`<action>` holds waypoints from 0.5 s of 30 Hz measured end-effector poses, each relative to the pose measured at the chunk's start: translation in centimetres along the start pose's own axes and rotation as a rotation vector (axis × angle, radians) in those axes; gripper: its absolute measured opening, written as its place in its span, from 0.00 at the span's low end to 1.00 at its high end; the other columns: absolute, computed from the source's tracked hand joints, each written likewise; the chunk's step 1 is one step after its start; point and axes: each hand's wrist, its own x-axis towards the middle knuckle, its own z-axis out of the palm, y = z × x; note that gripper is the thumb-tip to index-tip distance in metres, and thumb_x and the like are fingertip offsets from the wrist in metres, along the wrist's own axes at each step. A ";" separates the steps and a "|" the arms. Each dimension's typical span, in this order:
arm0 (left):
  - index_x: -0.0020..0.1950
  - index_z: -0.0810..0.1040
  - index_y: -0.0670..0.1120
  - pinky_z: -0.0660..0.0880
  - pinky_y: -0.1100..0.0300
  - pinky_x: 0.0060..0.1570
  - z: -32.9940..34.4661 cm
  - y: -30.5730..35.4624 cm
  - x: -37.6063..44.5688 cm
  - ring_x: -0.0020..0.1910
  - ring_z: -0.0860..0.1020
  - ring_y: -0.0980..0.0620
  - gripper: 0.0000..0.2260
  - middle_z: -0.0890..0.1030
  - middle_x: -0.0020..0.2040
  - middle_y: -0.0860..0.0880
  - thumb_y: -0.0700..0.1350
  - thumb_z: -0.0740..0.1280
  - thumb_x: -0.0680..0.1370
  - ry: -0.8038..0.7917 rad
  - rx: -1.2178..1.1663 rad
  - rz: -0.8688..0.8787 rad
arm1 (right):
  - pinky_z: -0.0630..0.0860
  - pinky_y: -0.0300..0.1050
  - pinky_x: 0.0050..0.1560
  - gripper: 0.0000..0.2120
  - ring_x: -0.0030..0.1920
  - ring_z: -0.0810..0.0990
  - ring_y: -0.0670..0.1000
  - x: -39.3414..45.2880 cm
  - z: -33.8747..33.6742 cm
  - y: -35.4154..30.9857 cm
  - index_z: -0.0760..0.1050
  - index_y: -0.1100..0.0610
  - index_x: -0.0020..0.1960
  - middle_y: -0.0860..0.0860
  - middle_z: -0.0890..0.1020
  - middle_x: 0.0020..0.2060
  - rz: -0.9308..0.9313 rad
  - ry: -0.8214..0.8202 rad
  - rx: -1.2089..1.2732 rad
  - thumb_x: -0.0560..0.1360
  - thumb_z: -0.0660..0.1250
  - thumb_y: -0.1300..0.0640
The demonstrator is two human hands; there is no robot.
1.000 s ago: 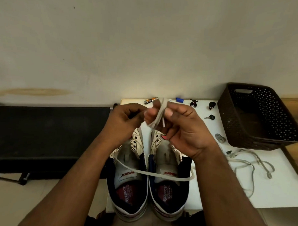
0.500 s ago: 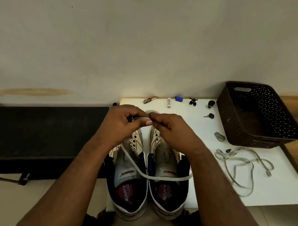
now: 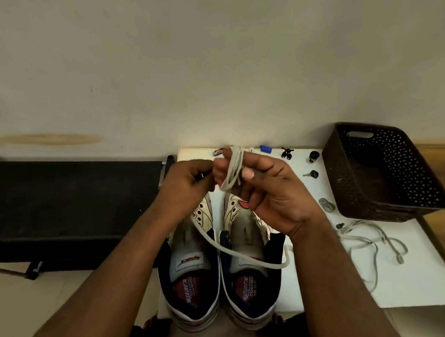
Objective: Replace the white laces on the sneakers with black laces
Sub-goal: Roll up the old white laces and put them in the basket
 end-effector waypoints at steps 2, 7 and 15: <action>0.44 0.83 0.58 0.74 0.63 0.36 0.5 -0.1 0.0 0.33 0.77 0.59 0.06 0.81 0.33 0.58 0.47 0.69 0.77 -0.150 0.036 -0.050 | 0.77 0.49 0.59 0.15 0.59 0.80 0.57 0.4 0.0 -0.2 0.80 0.61 0.57 0.59 0.82 0.55 -0.125 0.120 0.134 0.74 0.61 0.66; 0.51 0.84 0.54 0.71 0.70 0.39 0.9 0.1 -0.1 0.37 0.78 0.62 0.06 0.83 0.40 0.56 0.49 0.68 0.77 -0.347 0.100 -0.064 | 0.74 0.42 0.63 0.14 0.64 0.77 0.50 0.8 -1.6 0.4 0.78 0.58 0.62 0.54 0.81 0.59 -0.208 0.365 -0.590 0.78 0.62 0.66; 0.41 0.81 0.44 0.77 0.57 0.36 -1.7 0.4 0.4 0.29 0.71 0.55 0.06 0.78 0.34 0.48 0.46 0.70 0.73 -0.032 -0.458 -0.235 | 0.72 0.46 0.65 0.16 0.59 0.76 0.42 0.9 -1.9 1.4 0.74 0.56 0.67 0.48 0.79 0.59 0.163 0.260 -1.220 0.80 0.62 0.62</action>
